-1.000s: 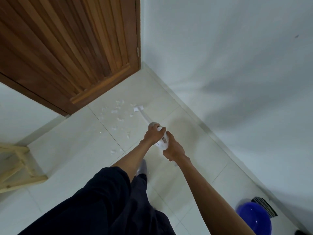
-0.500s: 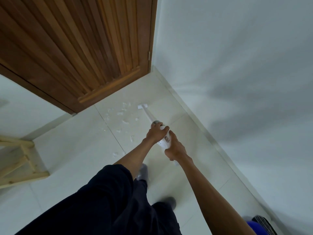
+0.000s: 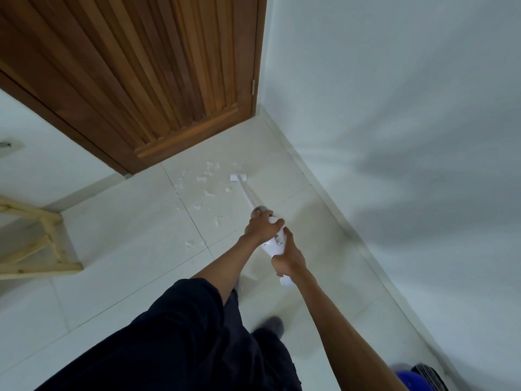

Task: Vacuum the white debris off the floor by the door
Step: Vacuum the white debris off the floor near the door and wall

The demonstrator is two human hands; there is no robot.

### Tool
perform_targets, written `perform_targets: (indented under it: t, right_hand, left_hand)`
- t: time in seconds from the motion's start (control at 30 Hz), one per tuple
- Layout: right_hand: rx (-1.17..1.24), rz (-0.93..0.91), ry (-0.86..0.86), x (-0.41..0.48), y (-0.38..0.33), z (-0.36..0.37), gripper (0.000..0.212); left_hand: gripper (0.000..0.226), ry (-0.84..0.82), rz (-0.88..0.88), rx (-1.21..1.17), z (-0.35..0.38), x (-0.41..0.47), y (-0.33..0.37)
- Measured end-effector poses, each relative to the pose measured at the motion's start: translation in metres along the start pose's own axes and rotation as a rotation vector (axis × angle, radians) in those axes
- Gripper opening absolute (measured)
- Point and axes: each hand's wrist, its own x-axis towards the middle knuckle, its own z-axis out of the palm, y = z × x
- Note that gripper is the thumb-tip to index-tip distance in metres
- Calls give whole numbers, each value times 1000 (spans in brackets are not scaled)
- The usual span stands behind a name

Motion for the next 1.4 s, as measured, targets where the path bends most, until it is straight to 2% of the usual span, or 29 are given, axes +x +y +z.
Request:
perform_targets:
  t: [0.2, 0.33, 0.53, 0.7, 0.8, 1.0, 1.2, 1.4]
  right_hand:
    - [154, 39, -16, 4, 4, -4, 90]
    - [234, 28, -21, 9, -9, -10, 85]
    - [290, 9, -15, 28, -37, -16, 83]
    - [226, -7, -7, 47, -63, -16, 82]
    - [105, -66, -12, 56, -79, -19, 85]
    - [-60, -167, 7, 75, -107, -20, 82]
    - [-102, -180, 23, 86, -127, -11, 85]
    - [-119, -157, 3, 79, -120, -4, 89]
  left_hand:
    - [69, -19, 4, 71, 0, 3, 9]
    - [85, -36, -2, 68, -14, 14, 14]
    - [81, -26, 27, 99, -40, 41, 22]
    - [86, -19, 3, 39, -65, 61, 19]
    - [86, -9, 1, -28, -77, 76, 11]
    - [45, 37, 52, -142, -107, 84, 10]
    - [56, 56, 47, -216, -130, 87, 7]
    - [55, 63, 38, -234, -123, 78, 1]
